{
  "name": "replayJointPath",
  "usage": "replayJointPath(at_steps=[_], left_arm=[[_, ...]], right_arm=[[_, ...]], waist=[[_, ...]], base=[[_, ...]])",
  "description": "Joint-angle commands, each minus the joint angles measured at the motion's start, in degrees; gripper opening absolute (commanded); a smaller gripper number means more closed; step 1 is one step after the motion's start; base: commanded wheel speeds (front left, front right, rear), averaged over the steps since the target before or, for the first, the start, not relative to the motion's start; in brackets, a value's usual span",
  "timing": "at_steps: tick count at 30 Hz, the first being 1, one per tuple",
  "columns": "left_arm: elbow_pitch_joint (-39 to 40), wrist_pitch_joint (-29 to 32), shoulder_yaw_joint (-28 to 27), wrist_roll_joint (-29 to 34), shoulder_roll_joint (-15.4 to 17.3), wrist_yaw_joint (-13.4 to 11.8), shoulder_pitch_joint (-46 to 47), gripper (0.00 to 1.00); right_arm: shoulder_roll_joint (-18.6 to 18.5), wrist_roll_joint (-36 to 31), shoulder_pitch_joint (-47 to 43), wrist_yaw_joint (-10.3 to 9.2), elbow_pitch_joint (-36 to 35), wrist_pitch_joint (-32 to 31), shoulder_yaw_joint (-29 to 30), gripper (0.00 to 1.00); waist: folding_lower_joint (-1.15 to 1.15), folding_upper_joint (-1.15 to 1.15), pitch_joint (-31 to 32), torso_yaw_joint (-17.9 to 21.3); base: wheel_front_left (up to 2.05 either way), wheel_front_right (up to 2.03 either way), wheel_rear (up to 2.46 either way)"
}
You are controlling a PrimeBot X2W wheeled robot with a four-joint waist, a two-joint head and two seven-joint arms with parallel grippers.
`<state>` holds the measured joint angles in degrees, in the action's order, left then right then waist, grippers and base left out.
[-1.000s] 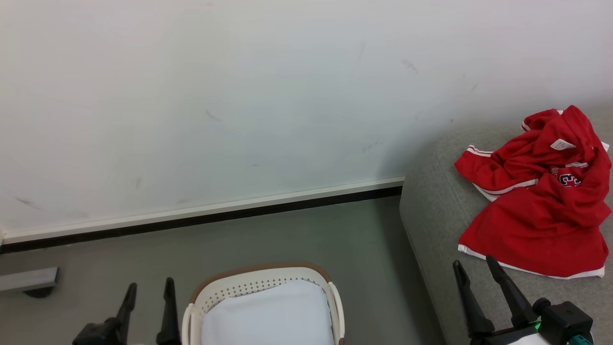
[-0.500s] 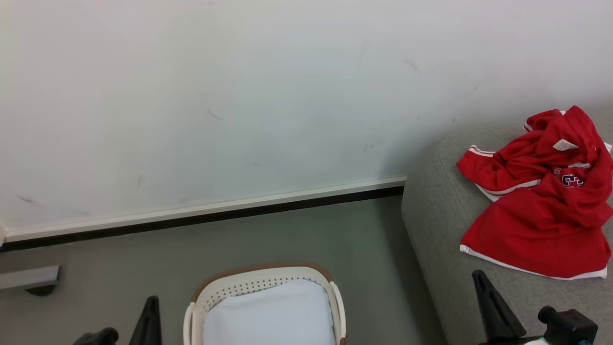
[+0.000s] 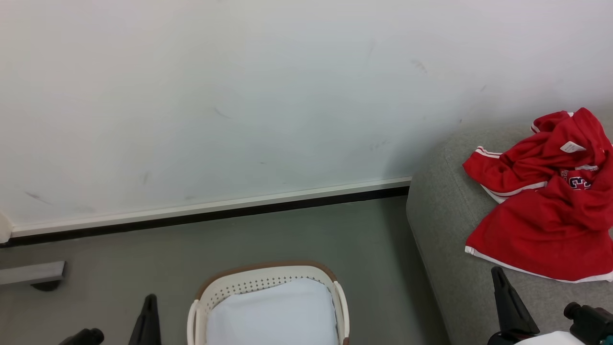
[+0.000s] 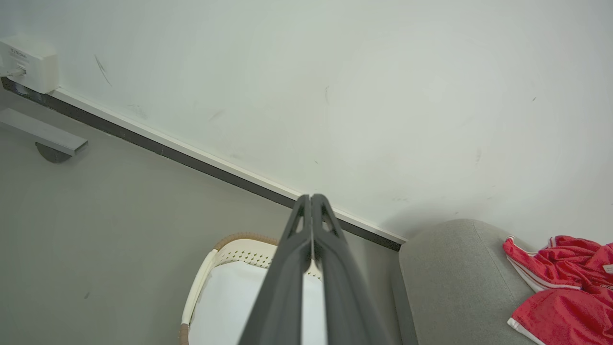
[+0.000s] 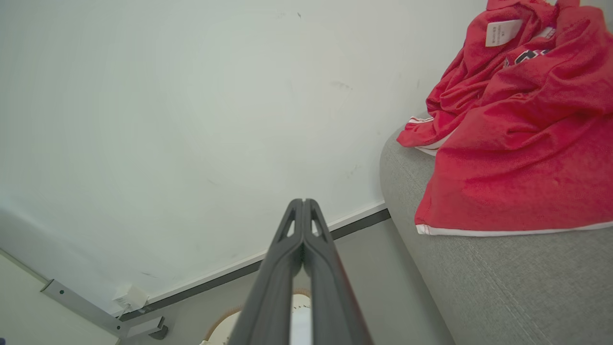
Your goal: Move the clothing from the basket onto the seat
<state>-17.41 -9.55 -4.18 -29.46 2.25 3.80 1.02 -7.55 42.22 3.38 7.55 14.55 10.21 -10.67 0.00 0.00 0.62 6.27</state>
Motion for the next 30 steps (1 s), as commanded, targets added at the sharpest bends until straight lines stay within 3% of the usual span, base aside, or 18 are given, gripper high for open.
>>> replayJointPath(at_steps=[1, 30], left_arm=[[1.17, 0.50, -0.24, -2.62, 0.42, 0.36, 1.58, 0.00], [2.17, 6.54, -1.07, -25.83, 0.59, 1.68, 3.11, 0.00]], right_arm=[[-0.16, 2.13, 1.37, -0.02, -0.88, -0.50, 0.84, 0.00], [1.18, 21.26, 2.07, -0.05, -0.92, -6.16, 6.50, 0.00]], waist=[[0.00, 0.00, -0.01, -0.10], [0.00, 0.00, -0.23, -1.83]], base=[[0.00, 0.00, 0.00], [0.00, 0.00, 0.00]])
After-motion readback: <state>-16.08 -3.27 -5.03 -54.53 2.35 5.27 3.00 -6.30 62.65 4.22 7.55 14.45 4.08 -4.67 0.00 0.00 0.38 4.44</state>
